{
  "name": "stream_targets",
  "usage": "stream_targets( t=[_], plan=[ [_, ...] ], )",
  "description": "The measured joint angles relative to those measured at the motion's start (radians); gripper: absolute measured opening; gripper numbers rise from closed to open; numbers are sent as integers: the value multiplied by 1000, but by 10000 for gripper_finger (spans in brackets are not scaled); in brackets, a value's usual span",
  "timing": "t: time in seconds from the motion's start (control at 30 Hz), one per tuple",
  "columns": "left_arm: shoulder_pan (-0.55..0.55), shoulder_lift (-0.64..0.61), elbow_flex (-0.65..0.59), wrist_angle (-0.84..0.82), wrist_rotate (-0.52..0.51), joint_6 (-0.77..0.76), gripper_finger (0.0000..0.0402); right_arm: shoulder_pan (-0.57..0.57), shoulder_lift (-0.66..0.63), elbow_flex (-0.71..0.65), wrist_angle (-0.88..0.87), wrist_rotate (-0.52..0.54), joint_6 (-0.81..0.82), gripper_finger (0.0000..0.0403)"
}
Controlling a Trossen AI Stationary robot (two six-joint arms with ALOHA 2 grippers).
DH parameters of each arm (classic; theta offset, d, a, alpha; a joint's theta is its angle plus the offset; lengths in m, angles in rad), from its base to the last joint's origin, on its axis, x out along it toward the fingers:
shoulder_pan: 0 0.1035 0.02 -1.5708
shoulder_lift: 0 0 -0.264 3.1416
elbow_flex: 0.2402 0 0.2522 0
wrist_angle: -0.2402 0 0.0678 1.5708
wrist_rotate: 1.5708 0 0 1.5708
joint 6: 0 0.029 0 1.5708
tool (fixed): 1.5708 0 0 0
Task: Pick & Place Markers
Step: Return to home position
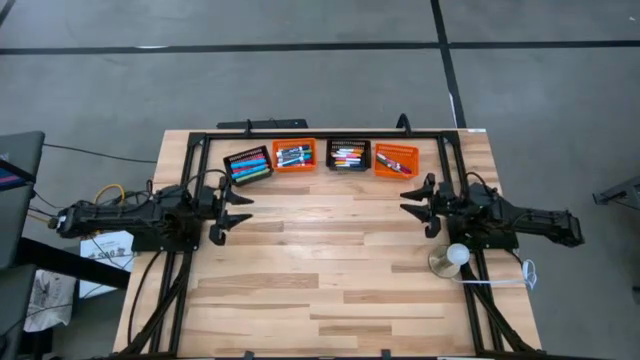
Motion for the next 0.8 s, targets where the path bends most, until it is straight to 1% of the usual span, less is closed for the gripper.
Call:
stream_targets(
  t=[0.13,0.2,0.53,0.6,0.7,0.8],
  plan=[
    [73,-12,0,3,161,-31,190,-29,0,0,0,-6,8,151],
    [88,-12,0,2,189,-49,190,-34,0,0,0,-5,17,149],
    [88,-9,0,7,174,-69,190,-32,0,0,0,-1,45,149],
    [88,-8,0,8,147,-68,190,-32,0,0,-1,3,44,150],
    [88,-8,0,11,87,-69,190,-32,0,0,-6,37,61,149],
    [88,-8,0,31,69,-69,190,-32,0,0,-7,40,84,147]
  ],
)
